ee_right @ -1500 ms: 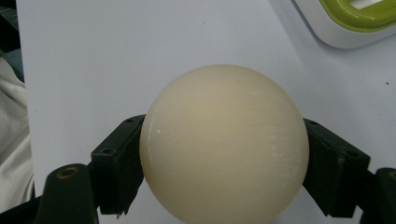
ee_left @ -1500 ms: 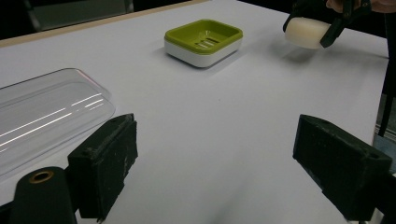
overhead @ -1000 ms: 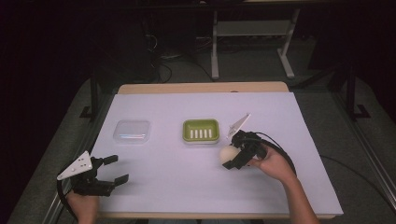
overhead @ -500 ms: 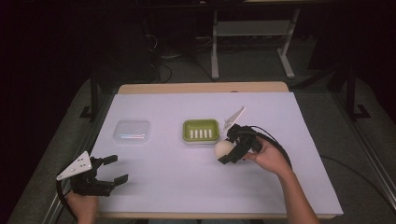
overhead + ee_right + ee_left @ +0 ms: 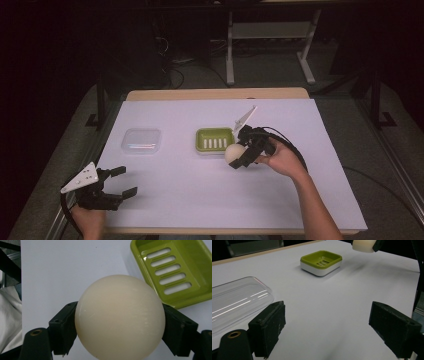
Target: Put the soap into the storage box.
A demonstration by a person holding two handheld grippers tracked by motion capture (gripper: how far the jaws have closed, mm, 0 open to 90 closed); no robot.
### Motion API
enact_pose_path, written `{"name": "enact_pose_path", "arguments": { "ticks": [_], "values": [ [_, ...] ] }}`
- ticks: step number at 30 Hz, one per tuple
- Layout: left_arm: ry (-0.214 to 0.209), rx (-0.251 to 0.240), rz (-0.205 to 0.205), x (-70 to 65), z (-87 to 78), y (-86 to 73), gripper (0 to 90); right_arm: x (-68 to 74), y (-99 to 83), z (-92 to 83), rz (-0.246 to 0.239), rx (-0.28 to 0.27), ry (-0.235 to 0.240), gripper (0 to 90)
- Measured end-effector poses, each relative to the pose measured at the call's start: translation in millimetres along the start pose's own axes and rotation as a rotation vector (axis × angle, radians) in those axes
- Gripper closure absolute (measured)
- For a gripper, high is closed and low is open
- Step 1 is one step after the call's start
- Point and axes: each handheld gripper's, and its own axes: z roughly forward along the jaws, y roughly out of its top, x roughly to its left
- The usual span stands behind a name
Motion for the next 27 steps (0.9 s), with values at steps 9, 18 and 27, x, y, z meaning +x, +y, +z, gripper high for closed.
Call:
{"name": "enact_pose_path", "arguments": {
  "ticks": [9, 18, 27],
  "values": [
    [0.003, -0.004, 0.004, 0.7, -0.8, 0.0, 13.2, -4.7, 15.1, -2.1, -0.003, -0.006, 0.002, 21.8],
    [0.002, -0.003, 0.007, 0.7, -0.8, 0.1, 13.2, -10.3, 32.3, -7.9, -0.025, 0.003, -0.01, 21.8],
    [0.002, -0.005, 0.004, 0.7, -0.9, 0.1, 13.2, -17.5, 46.2, -10.4, -0.033, 0.006, -0.015, 21.8]
  ]
}}
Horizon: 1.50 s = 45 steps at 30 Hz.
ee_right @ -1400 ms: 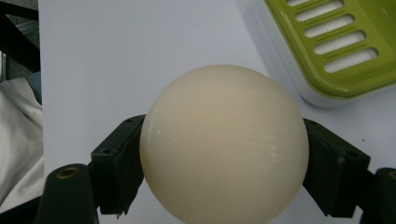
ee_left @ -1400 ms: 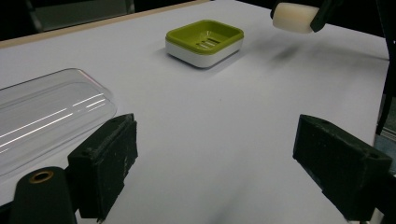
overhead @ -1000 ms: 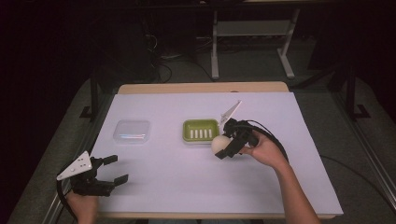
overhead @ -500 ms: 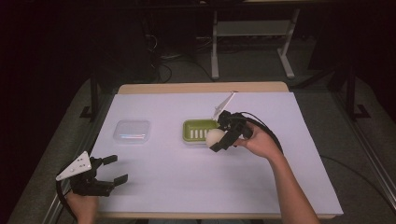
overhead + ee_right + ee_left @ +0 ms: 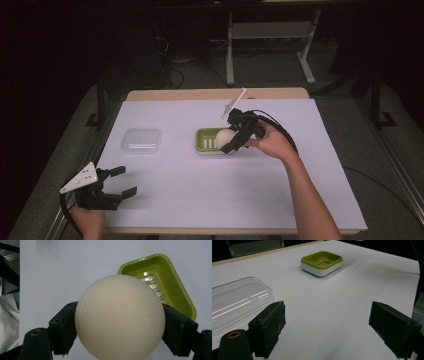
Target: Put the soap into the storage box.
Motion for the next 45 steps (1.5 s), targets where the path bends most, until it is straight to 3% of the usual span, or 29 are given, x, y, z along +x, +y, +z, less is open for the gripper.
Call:
{"name": "enact_pose_path", "arguments": {
  "ticks": [12, 28, 45],
  "values": [
    [-0.001, -0.001, -0.007, -0.1, 0.5, -0.3, 13.2, -12.7, 12.9, 3.2, 0.011, -0.014, 0.003, 21.9],
    [-0.001, 0.005, -0.003, 0.3, 0.5, -0.5, 13.1, -25.4, 16.3, 27.6, 0.013, 0.012, 0.011, 21.8],
    [-0.003, 0.006, -0.008, -0.1, 1.2, -0.6, 13.2, -36.1, 16.6, 44.2, 0.05, 0.026, -0.003, 21.8]
  ]
}}
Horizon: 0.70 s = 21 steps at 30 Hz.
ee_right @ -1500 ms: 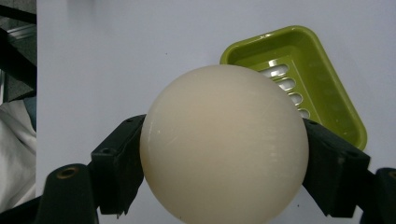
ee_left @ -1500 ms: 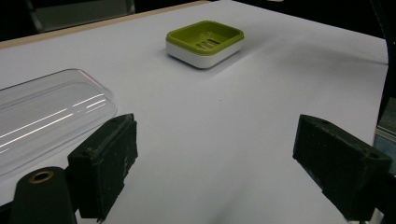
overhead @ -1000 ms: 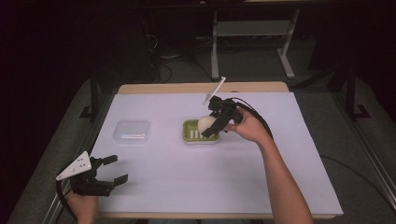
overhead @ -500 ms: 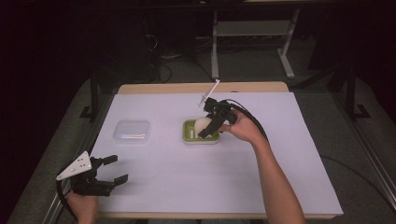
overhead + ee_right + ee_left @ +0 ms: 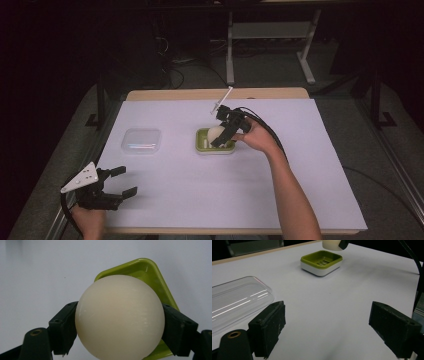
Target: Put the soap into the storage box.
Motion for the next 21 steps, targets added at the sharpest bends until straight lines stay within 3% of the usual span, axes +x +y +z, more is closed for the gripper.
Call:
{"name": "enact_pose_path", "arguments": {
  "ticks": [21],
  "values": [
    [0.005, -0.008, -0.001, 0.1, -1.2, -0.3, 13.2, -10.2, -0.1, 17.5, 0.027, 0.019, -0.014, 21.8]
  ]
}}
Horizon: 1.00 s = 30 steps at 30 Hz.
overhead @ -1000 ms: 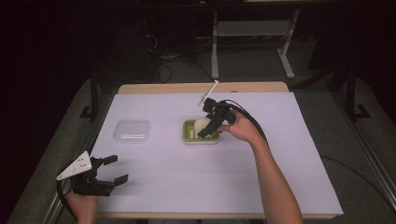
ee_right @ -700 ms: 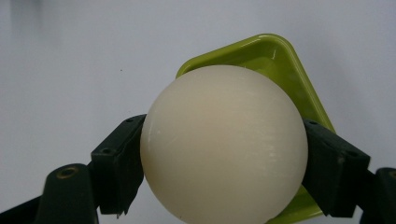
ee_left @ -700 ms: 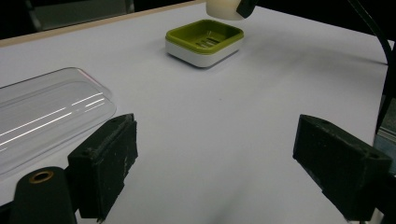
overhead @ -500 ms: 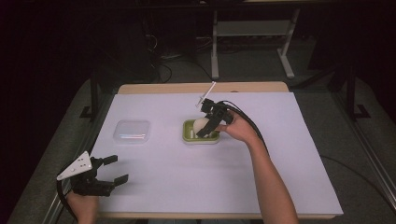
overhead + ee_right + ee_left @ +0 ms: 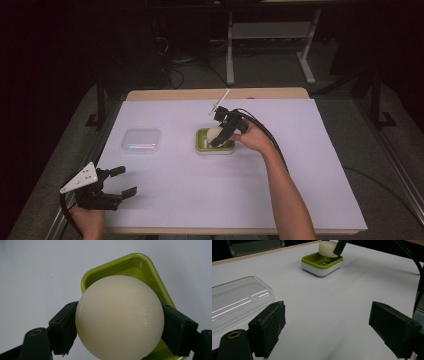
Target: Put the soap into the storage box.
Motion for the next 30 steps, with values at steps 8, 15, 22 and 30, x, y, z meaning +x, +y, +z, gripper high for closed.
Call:
{"name": "enact_pose_path", "arguments": {
  "ticks": [8, 15, 22, 30],
  "values": [
    [-0.001, 0.001, 0.001, 0.4, -0.3, -0.2, 13.2, -3.0, -0.1, 3.6, 0.008, 0.006, -0.004, 21.8],
    [-0.001, 0.001, 0.001, 0.1, 0.2, -0.2, 13.2, -5.0, -1.4, 7.0, 0.023, 0.005, -0.009, 21.9],
    [-0.001, 0.002, 0.001, 0.0, -0.2, -0.2, 13.2, -5.3, 0.1, 12.8, 0.022, 0.014, -0.012, 21.9],
    [-0.003, 0.004, 0.004, -0.5, 0.5, 0.1, 13.2, -6.1, -0.2, 16.0, 0.026, 0.023, -0.02, 21.9]
  ]
}}
